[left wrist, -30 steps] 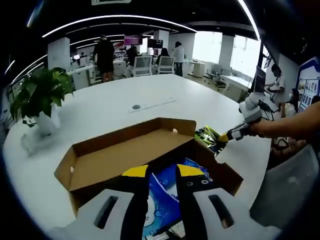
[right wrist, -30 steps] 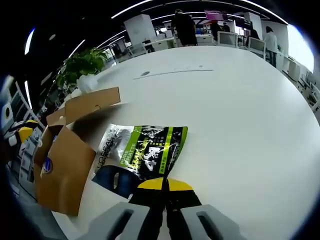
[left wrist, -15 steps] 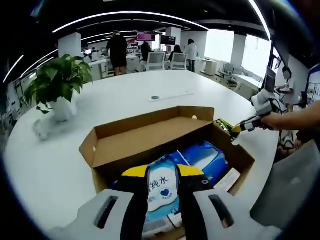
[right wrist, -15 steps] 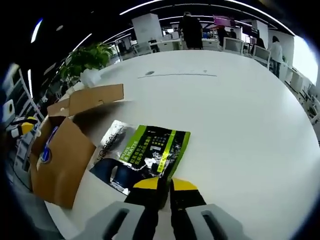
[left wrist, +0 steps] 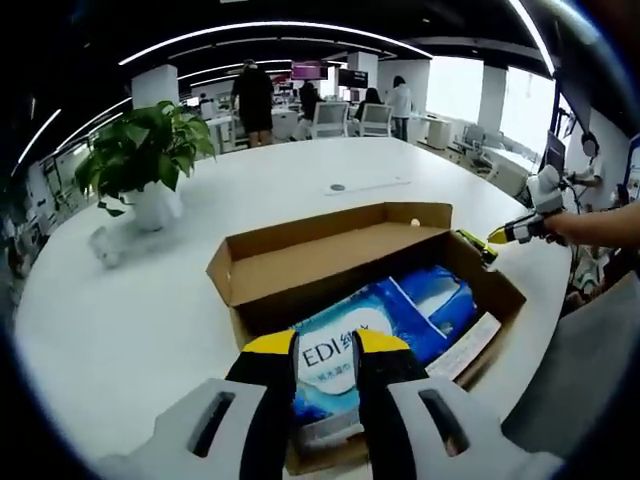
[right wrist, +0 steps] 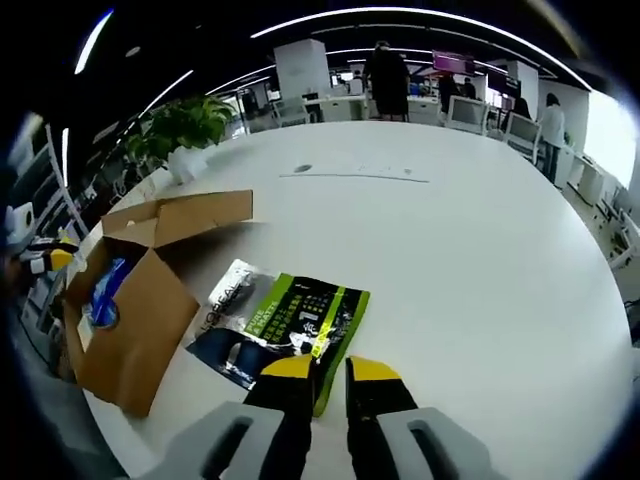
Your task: Operate the shoe box by opening the lid, removing the specified soft item, and placing it in the target area until the item is outside and the box remains undamaged.
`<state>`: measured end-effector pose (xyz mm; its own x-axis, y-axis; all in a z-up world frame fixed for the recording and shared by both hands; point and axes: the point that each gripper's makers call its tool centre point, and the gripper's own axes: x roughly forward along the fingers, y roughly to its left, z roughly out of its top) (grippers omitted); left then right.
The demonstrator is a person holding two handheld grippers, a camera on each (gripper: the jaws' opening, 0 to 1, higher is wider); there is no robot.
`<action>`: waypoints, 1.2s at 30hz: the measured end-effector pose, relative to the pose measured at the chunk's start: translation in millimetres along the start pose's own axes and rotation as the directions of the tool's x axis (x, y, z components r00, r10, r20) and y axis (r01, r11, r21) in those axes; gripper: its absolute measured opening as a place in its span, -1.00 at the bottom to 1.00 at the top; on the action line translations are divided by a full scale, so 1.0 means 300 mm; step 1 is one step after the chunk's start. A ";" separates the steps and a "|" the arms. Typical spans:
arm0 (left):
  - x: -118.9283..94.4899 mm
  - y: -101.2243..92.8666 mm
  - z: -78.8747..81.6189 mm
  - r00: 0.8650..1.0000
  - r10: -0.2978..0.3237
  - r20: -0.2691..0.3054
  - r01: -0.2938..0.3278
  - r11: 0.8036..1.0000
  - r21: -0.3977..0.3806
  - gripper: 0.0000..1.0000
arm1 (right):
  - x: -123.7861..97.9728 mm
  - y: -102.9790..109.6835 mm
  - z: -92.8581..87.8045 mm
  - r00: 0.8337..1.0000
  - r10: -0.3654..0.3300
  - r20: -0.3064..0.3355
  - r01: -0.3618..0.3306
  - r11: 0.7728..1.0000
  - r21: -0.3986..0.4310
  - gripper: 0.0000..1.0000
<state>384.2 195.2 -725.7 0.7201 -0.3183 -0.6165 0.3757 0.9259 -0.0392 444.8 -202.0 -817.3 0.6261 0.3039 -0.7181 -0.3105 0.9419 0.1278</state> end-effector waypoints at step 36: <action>-0.059 0.109 -0.231 0.990 0.070 -0.119 -0.086 0.987 -0.138 -0.88 | -0.129 0.475 0.176 0.965 0.252 0.073 -0.230 0.947 -0.224 -0.58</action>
<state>343.2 245.1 -770.5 0.6702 -0.2266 -0.7067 0.2283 0.9690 -0.0942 414.2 -71.8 -735.1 0.5781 0.5411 -0.6108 -0.5983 0.7900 0.1336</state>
